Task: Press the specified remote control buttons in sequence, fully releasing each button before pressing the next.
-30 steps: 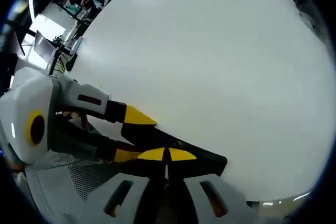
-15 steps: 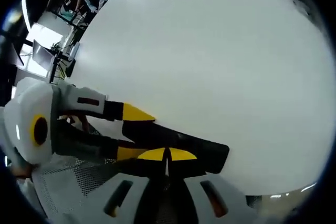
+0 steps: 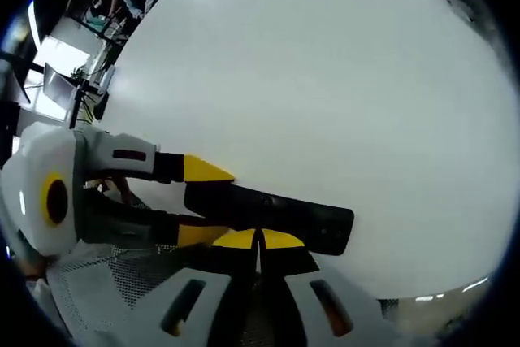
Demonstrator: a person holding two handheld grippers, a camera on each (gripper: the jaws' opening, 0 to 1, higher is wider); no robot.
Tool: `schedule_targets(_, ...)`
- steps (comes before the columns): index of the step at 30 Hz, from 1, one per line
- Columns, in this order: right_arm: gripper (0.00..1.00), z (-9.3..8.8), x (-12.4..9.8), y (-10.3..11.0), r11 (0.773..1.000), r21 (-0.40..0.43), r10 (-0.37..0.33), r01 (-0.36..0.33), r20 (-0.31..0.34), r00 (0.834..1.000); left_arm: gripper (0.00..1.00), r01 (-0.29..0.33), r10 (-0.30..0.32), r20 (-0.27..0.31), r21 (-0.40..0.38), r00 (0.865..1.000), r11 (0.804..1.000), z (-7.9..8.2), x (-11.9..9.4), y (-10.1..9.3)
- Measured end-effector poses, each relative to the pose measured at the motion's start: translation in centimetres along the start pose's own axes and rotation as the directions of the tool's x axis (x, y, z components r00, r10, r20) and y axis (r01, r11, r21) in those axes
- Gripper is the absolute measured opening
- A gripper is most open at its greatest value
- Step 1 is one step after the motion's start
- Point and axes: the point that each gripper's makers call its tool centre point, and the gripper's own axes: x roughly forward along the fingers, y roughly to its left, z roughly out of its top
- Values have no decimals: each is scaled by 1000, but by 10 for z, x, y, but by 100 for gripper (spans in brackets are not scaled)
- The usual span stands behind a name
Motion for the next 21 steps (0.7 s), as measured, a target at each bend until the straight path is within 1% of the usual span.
schedule_targets(1, 0, 0, 0, 0, 1000, -3, -4, 4, -1, 1000, 25, 0, 0, -3, 6, 1000, 1000, 0, 0, 0)
schedule_targets(3, 0, -2, 1, 1, 999, -28, -17, 17, -8, 1000, 25, 2, -1, -13, 52, 1000, 999, 0, -1, -2)
schedule_targets(4, 0, -2, 1, -1, 995, -89, -39, 38, -14, 999, 25, 1, 0, -16, 65, 1000, 998, 0, -1, -2)
schedule_targets(5, 0, -2, 1, 0, 993, -108, -50, 48, -14, 999, 25, -1, 2, -16, 62, 1000, 998, 0, -1, -3)
schedule_targets(8, 0, -2, 1, 1, 993, -104, -61, 60, -8, 998, 25, 0, 2, -27, 55, 1000, 998, 0, 0, -2)
schedule_targets(11, 0, -3, 1, 1, 992, -107, -63, 62, -4, 998, 25, 4, -2, -30, 81, 1000, 997, 0, -1, -2)
schedule_targets(14, 0, -5, 4, 2, 995, -88, -54, 53, -10, 998, 25, 8, -4, -30, 104, 1000, 995, -1, -2, -3)
schedule_targets(15, 0, -4, 4, 2, 993, -100, -63, 61, -10, 998, 25, 8, -5, -31, 92, 999, 996, -1, -2, -3)
schedule_targets(17, 0, 1, 4, -1, 981, -162, -104, 104, 10, 995, 25, 5, -3, -33, 69, 999, 998, -2, -2, -1)
schedule_targets(18, 0, 2, 4, 0, 977, -178, -119, 120, 19, 993, 25, 6, -4, -33, 61, 999, 998, -3, -3, -1)
schedule_targets(21, 0, 2, 4, -1, 979, -172, -110, 112, 18, 994, 25, 11, -9, -32, 54, 999, 998, -4, -4, -1)
